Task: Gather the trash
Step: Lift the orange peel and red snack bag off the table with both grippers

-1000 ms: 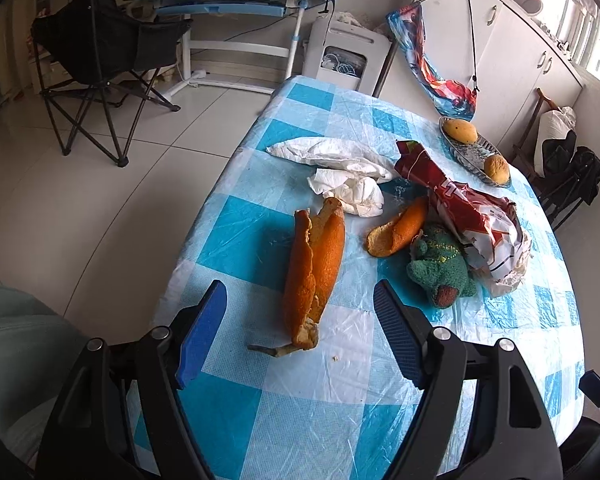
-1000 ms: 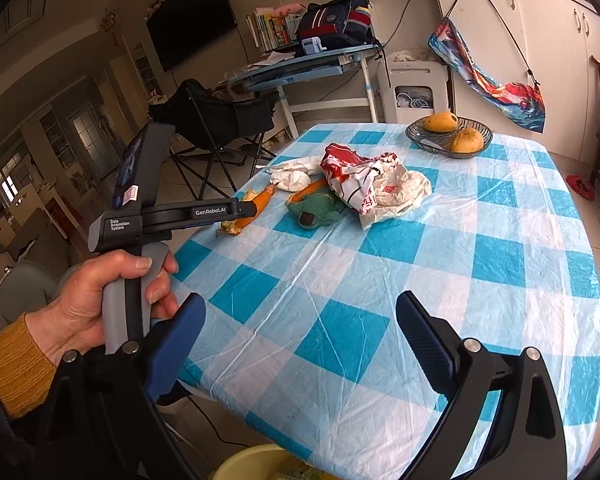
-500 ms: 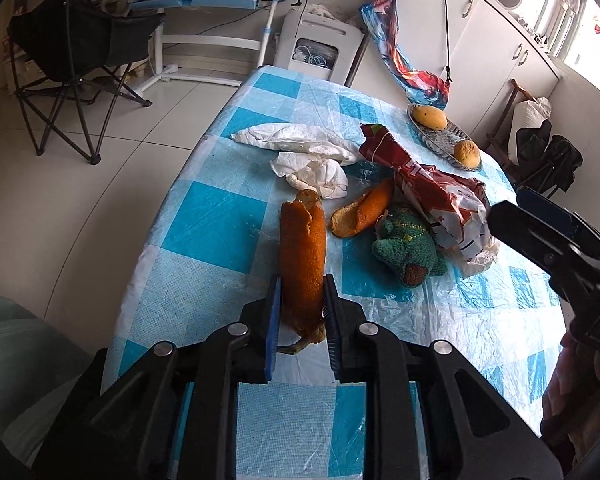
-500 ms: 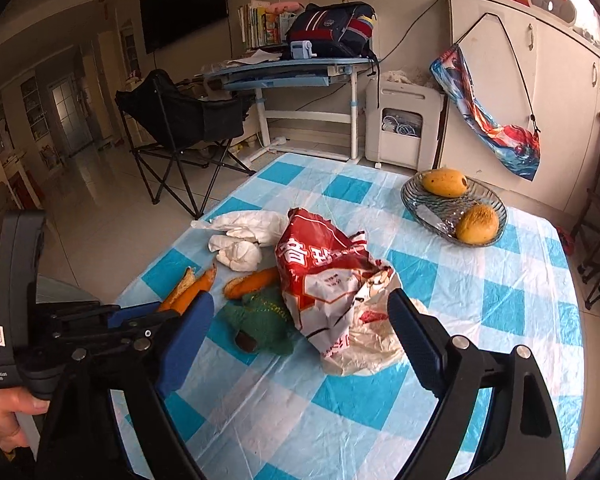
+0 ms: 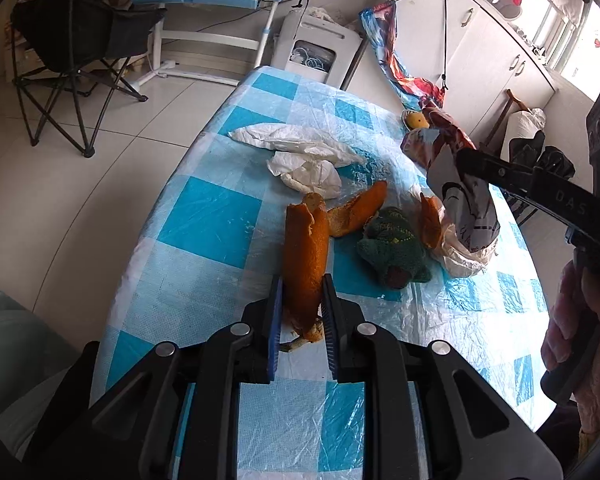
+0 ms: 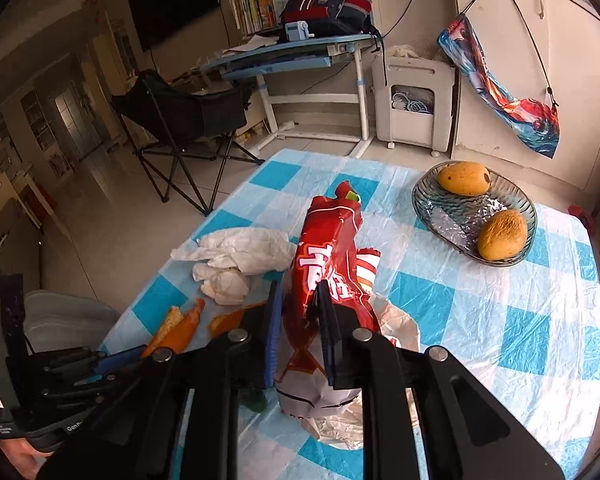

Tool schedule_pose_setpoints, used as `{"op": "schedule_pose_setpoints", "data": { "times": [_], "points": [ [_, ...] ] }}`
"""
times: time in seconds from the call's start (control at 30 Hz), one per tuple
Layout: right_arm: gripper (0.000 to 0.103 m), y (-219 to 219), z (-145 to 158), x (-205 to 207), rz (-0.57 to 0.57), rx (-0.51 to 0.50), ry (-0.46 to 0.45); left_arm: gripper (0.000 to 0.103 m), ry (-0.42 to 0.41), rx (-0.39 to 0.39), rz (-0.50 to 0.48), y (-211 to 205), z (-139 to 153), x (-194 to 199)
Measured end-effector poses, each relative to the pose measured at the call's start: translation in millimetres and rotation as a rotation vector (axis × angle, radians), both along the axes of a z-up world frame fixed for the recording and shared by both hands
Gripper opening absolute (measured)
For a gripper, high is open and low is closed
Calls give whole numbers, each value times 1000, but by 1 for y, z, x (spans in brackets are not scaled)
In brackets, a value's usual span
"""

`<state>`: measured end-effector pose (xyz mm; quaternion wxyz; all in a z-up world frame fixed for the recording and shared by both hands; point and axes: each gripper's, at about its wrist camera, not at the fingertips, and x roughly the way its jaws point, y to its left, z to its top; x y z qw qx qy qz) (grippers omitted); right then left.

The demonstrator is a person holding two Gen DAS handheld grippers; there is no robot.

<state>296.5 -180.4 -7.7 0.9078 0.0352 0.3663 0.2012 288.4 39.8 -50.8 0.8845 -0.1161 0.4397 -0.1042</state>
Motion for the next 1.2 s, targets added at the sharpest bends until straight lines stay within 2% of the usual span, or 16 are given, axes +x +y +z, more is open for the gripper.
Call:
{"op": "schedule_pose_setpoints", "data": {
  "times": [0.23, 0.4, 0.47, 0.57, 0.6, 0.73, 0.83, 0.9, 1.0, 1.03, 1.1, 1.2],
  "points": [
    [17, -10, 32, -51, 42, 180, -57, 16, -89, -46, -22, 3, 15, -25],
    [17, -14, 36, -95, 54, 183, -66, 14, -140, -29, -53, -3, 24, -48],
    [17, -18, 30, -111, 45, 170, -54, 14, -133, -7, -57, -6, 21, -54],
    [17, -28, 17, -128, 19, 151, -28, 15, -96, -20, -51, -4, 14, -57],
    [17, -32, 13, -130, 7, 149, -17, 18, -92, -30, -42, -1, 12, -57],
    [17, -49, -5, -138, -46, 152, 27, 54, -64, -65, 4, 6, 7, -48],
    [17, -56, -17, -139, -70, 146, 54, 55, -16, -38, 14, -1, -3, -36],
    [17, -58, -25, -140, -80, 154, 69, 56, -29, 14, 20, -9, -5, -34],
    [17, -60, -32, -141, -87, 175, 82, 54, -52, 103, 11, -22, -6, -33],
    [17, -61, -34, -142, -87, 184, 82, 39, -57, 128, 0, -26, -7, -33],
    [17, -61, -38, -150, -89, 199, 81, 20, -57, 160, -41, -33, -8, -32],
    [17, -59, -37, -155, -80, 217, 78, 18, -72, 150, -51, -33, -4, -39]
  ]
}}
